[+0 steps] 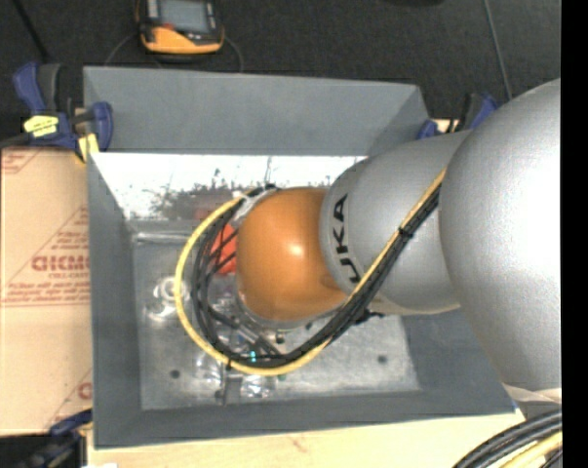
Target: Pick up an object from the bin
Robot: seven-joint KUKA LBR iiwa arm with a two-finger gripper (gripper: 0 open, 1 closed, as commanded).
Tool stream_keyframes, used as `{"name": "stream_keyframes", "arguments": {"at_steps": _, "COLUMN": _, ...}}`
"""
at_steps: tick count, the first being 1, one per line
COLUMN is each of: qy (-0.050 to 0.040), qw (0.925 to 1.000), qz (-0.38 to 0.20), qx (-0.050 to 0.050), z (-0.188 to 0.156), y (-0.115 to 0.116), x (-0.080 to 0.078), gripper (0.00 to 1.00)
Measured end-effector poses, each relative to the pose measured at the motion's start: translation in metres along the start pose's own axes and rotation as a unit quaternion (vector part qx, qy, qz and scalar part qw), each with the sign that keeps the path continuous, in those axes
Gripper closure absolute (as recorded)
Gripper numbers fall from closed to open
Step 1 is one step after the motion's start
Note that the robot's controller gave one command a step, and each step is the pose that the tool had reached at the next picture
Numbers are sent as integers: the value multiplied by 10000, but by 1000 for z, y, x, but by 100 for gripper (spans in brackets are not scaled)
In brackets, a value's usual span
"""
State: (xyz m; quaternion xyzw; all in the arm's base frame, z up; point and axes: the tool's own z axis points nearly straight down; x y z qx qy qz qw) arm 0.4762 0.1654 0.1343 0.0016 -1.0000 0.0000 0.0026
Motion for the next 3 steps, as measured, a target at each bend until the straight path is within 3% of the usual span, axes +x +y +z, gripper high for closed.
{"name": "stream_keyframes", "arguments": {"at_steps": 1, "qy": -30, "qw": 9963, "qz": -860, "qx": 3, "z": 65, "y": -29, "x": -45, "gripper": 0}}
{"name": "stream_keyframes", "arguments": {"at_steps": 2, "qy": -51, "qw": 9963, "qz": -853, "qx": -7, "z": 62, "y": -28, "x": -46, "gripper": 100}}
{"name": "stream_keyframes", "arguments": {"at_steps": 3, "qy": -69, "qw": 9978, "qz": -661, "qx": -1, "z": -114, "y": -26, "x": -51, "gripper": 100}}
